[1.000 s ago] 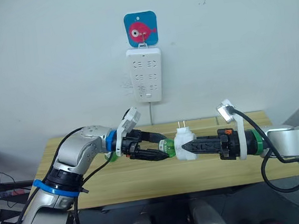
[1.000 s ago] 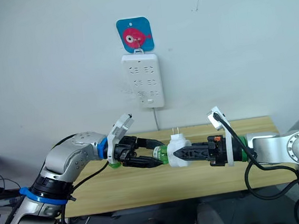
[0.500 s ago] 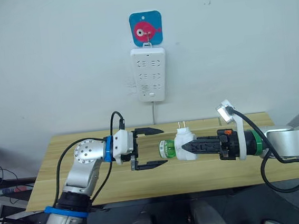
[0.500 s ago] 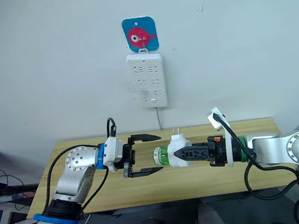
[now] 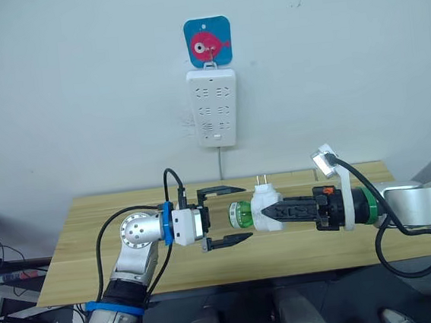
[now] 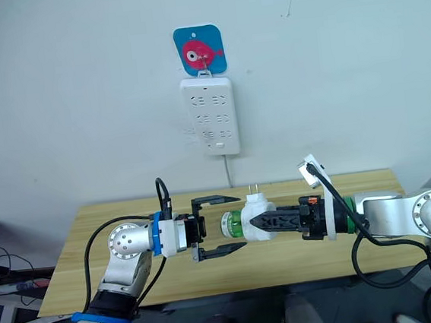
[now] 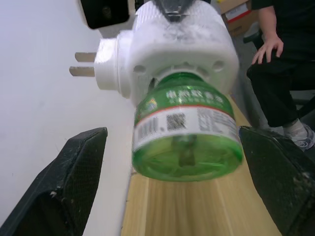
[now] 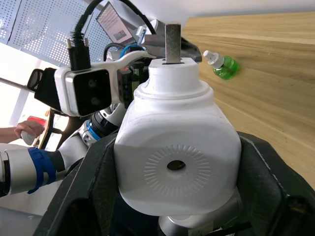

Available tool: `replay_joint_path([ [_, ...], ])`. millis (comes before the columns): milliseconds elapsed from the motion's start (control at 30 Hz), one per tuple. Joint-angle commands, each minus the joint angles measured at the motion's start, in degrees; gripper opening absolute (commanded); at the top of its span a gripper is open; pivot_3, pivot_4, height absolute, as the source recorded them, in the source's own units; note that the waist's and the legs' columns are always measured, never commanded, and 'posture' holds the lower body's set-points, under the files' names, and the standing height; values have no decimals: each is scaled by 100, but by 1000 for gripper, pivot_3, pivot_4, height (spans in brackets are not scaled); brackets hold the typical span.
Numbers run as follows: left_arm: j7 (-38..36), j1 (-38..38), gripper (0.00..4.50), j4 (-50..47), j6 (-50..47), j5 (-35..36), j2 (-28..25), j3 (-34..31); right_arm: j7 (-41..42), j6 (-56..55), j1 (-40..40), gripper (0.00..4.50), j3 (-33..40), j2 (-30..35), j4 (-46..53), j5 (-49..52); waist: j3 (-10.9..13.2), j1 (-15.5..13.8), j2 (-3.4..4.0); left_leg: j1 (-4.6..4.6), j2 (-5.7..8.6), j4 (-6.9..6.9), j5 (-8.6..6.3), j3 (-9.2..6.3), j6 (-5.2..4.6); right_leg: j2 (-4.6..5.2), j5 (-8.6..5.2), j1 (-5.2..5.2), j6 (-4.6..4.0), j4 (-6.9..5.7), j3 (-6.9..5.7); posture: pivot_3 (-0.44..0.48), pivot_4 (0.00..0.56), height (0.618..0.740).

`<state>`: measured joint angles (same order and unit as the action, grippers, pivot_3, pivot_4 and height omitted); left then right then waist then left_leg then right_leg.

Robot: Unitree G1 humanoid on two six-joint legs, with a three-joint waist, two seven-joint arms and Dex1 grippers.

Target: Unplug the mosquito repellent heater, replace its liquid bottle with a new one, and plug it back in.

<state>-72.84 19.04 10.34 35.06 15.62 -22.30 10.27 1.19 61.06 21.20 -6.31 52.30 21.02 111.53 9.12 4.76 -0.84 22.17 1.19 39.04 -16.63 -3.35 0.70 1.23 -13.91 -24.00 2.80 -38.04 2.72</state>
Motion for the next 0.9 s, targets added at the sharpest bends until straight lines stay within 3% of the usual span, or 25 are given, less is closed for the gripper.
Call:
replay_joint_path([
  [33,57,104,3668,-48,31,137,0,20,53,-47,84,2961,152,-12,93,147,0,1,0,0,0,0,0,-1,0,0,0,0,0,-1,0,-145,123,733],
  [133,-4,100,2657,-154,-24,278,-93,-15,35,-56,72,2961,155,-10,92,147,0,2,0,0,0,-1,0,-4,0,0,0,-1,0,-3,-2,-145,123,733],
  [200,-57,70,2257,-245,-18,367,-169,-47,22,-65,62,2961,158,-10,88,147,0,9,0,0,-2,-1,0,-4,0,0,0,-1,0,-3,-2,-145,123,733],
  [367,-232,-34,2258,-562,-293,523,-468,-4,-15,-59,54,2961,167,-28,52,147,0,10,0,-2,-3,-1,0,-4,0,0,0,0,0,-4,-2,-145,123,733],
  [467,-611,8,2258,-1104,-1822,920,-1022,235,4,-40,36,2961,184,-3,44,147,1,23,-1,-2,-2,0,0,-3,0,-2,0,0,0,-3,-2,-138,130,733],
  [600,-954,573,2258,-1600,-5370,2170,-2065,497,123,61,-22,2961,188,144,111,147,2,39,-1,0,-3,-1,0,-17,0,-11,-2,0,2,-6,-11,-131,132,733],
  [900,-1609,1487,2258,-1180,-7836,2626,-2643,666,209,-2,-143,2961,147,307,274,147,2,48,-2,-5,-3,-4,0,-17,0,-16,-4,2,3,-3,-13,-136,132,733],
])
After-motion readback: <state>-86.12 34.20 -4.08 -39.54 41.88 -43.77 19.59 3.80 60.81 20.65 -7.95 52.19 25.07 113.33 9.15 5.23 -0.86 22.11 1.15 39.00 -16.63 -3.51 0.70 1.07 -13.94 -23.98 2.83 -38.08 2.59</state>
